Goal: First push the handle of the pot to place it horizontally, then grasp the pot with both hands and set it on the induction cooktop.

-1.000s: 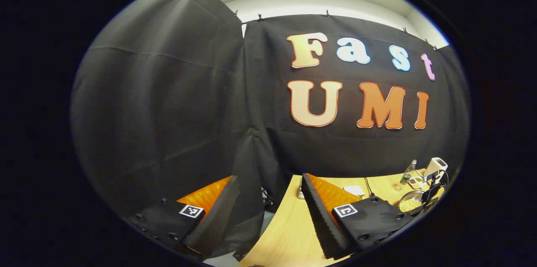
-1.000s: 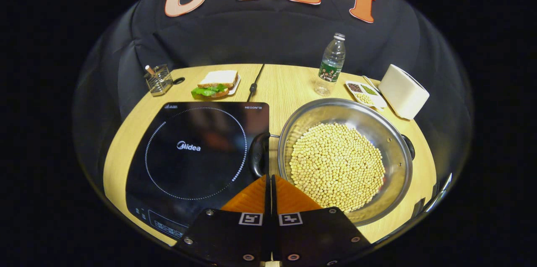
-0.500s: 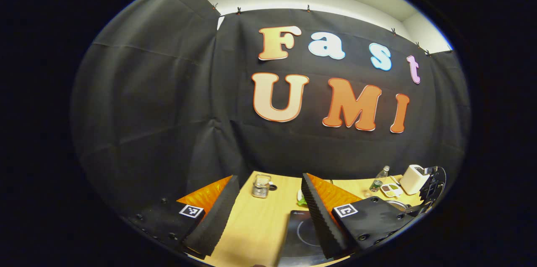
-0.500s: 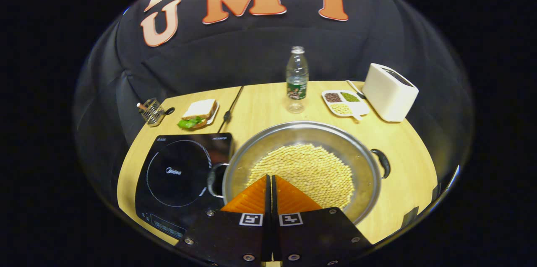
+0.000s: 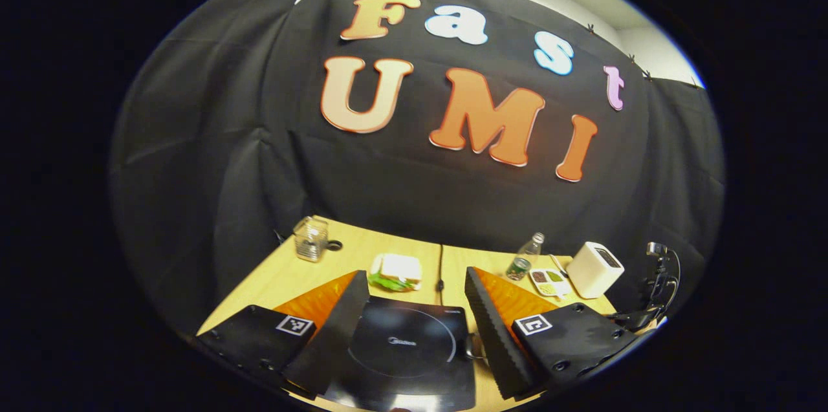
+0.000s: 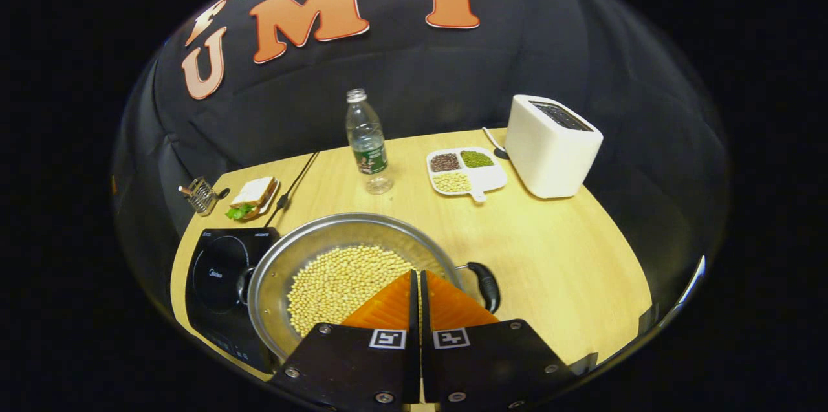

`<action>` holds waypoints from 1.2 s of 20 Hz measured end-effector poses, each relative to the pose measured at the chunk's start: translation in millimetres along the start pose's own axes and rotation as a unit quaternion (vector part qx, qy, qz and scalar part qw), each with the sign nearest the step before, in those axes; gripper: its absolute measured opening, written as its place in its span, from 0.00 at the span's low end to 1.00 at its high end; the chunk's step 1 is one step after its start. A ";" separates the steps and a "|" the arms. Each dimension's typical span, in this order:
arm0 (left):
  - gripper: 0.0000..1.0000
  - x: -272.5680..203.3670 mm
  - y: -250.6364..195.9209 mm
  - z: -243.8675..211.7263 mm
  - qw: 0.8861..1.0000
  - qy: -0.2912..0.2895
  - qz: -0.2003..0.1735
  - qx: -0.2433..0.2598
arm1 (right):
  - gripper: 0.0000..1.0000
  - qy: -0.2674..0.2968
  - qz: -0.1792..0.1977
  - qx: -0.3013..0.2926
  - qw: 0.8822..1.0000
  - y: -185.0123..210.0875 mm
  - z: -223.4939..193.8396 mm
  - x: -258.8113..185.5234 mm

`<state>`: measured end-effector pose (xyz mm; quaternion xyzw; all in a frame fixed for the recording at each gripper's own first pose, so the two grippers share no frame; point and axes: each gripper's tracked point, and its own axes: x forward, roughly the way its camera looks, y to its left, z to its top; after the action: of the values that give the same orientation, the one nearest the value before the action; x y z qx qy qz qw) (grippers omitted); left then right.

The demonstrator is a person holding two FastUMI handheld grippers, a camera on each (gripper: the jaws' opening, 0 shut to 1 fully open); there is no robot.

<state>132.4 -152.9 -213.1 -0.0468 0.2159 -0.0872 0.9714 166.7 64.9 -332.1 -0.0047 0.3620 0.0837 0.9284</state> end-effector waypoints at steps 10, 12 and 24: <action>0.98 58.1 -82.3 -108.5 0.991 0.117 -0.051 0.039 | 0.42 0.017 0.001 -0.032 0.999 -41.9 -6.1 25.7; 0.98 68.6 -95.8 -142.3 0.985 0.154 -0.064 0.046 | 0.58 0.027 0.005 -0.031 0.999 -43.8 -11.4 32.2; 0.98 114.0 -98.4 -241.7 0.956 0.284 -0.048 0.062 | 0.80 0.092 0.029 -0.009 0.995 -48.3 -49.6 55.2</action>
<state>116.0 -283.8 -465.4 0.0303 0.4744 -0.1564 0.8658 181.0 22.2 -408.3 -0.0102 0.4448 0.1126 0.8885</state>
